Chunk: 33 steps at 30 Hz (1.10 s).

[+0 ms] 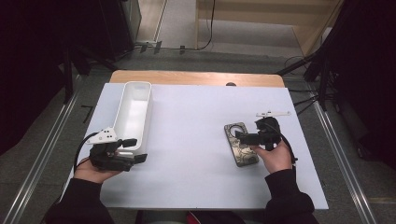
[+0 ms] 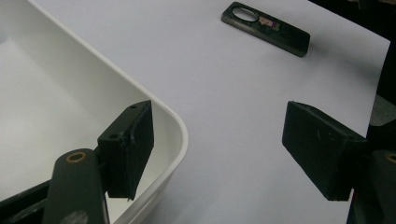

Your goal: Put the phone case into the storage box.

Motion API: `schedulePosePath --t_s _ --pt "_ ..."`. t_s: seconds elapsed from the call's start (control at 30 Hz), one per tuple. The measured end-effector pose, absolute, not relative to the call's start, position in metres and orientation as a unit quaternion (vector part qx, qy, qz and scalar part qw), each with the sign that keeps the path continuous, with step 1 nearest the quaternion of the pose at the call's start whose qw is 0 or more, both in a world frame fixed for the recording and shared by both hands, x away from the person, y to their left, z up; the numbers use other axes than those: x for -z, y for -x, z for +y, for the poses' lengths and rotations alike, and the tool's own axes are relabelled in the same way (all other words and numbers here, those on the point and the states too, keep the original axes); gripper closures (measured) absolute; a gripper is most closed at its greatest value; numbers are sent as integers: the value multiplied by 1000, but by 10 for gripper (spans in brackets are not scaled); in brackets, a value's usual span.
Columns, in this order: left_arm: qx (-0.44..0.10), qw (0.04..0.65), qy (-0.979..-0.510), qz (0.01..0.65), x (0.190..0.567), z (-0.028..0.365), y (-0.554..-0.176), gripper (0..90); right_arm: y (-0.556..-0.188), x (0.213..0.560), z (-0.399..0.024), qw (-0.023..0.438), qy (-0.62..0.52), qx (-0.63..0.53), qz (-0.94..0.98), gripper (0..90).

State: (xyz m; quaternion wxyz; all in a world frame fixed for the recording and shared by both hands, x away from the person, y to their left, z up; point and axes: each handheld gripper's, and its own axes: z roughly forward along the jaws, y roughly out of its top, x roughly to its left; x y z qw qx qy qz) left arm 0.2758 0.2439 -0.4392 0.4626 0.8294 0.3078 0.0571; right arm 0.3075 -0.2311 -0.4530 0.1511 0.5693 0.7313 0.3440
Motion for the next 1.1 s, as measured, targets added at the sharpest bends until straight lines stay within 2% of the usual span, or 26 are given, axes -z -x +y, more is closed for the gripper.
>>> schedulePosePath --t_s 0.37,1.1 --pt "-58 464 -829 308 438 246 -276 245 -317 464 -227 159 -578 -325 731 0" --pt "-56 466 -826 311 436 246 -277 245 -312 471 -228 145 -571 -338 734 0"
